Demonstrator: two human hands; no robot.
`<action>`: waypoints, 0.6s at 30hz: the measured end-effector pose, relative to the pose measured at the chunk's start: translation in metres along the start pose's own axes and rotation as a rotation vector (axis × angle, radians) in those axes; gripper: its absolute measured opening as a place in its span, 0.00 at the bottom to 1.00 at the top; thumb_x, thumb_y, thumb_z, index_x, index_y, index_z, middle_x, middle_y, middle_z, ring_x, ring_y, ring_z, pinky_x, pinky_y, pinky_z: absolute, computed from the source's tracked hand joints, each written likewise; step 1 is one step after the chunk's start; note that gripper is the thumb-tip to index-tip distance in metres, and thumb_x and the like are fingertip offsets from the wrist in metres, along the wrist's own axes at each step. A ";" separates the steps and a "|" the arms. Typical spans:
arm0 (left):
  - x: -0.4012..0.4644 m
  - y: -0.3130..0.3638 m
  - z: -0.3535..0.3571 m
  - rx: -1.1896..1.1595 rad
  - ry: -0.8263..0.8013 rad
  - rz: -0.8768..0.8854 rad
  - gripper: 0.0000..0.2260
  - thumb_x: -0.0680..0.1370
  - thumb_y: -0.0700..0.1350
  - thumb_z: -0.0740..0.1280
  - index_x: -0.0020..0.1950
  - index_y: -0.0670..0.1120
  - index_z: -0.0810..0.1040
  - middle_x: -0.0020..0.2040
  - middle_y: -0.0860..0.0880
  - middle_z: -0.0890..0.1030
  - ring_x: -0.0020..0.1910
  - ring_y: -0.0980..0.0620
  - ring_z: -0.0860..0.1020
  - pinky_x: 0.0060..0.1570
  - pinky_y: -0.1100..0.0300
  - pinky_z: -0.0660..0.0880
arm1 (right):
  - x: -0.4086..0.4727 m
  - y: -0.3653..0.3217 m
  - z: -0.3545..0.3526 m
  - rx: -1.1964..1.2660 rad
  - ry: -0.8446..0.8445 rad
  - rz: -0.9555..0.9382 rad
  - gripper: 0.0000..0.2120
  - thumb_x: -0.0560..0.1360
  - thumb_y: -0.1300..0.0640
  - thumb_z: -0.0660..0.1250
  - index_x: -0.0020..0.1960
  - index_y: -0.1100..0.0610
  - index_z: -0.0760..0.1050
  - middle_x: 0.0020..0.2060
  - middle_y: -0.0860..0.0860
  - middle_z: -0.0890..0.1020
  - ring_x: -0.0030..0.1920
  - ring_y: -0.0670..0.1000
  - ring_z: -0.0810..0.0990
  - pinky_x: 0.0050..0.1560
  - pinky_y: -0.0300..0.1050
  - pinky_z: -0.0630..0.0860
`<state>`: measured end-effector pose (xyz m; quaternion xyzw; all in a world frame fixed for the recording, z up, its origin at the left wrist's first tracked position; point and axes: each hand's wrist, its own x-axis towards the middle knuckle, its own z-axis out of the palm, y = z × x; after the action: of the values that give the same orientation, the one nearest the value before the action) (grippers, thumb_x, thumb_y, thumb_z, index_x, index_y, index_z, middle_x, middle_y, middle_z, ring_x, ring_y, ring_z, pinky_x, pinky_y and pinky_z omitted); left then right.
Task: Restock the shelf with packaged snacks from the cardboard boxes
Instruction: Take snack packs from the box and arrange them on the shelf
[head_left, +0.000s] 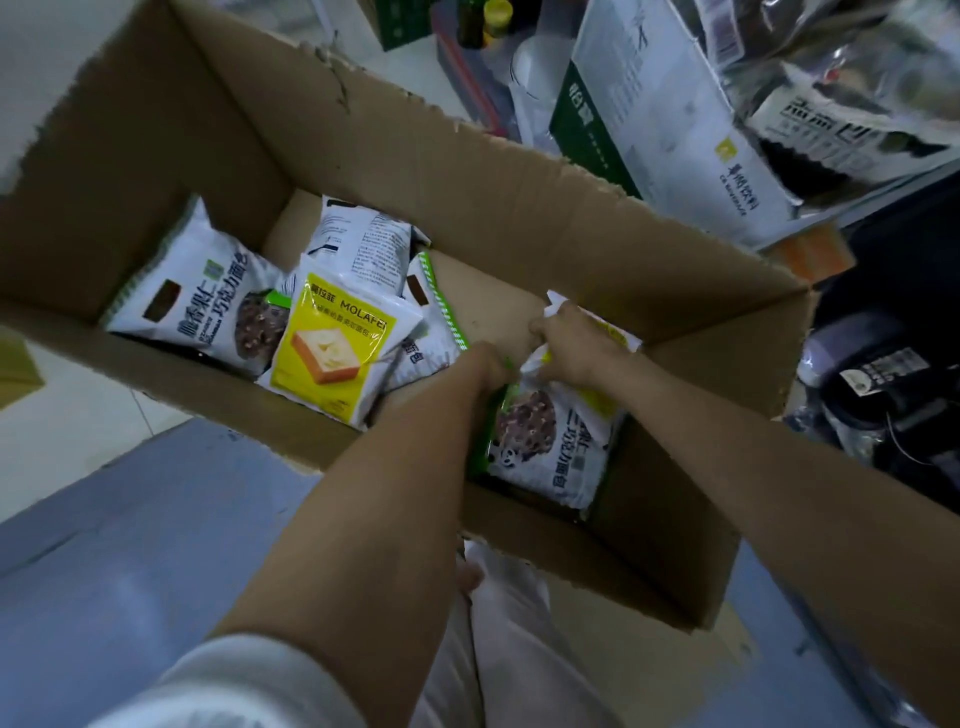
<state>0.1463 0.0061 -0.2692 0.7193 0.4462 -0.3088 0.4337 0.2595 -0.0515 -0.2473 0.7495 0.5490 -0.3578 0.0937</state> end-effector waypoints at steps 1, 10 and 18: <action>0.000 0.000 0.001 -0.043 0.040 -0.024 0.16 0.81 0.42 0.60 0.64 0.33 0.72 0.65 0.36 0.74 0.65 0.41 0.73 0.60 0.55 0.69 | -0.001 0.003 -0.005 0.046 0.013 -0.023 0.18 0.71 0.57 0.70 0.34 0.53 0.61 0.39 0.57 0.68 0.56 0.61 0.72 0.40 0.42 0.65; -0.061 0.019 -0.027 -0.114 0.423 0.251 0.09 0.80 0.35 0.52 0.59 0.36 0.66 0.56 0.30 0.73 0.56 0.34 0.73 0.44 0.51 0.63 | -0.057 -0.003 -0.042 0.685 0.259 0.019 0.16 0.73 0.64 0.65 0.60 0.56 0.75 0.50 0.51 0.77 0.51 0.49 0.74 0.50 0.44 0.72; -0.197 0.066 -0.061 0.064 0.732 0.606 0.12 0.78 0.32 0.55 0.61 0.35 0.67 0.52 0.34 0.70 0.48 0.38 0.70 0.47 0.50 0.66 | -0.195 -0.052 -0.096 1.591 0.277 0.075 0.07 0.77 0.64 0.60 0.47 0.57 0.75 0.40 0.51 0.77 0.43 0.46 0.77 0.47 0.39 0.80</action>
<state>0.1293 -0.0273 -0.0562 0.8915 0.3302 0.0919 0.2961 0.2275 -0.1283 -0.0402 0.6472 0.1112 -0.5418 -0.5247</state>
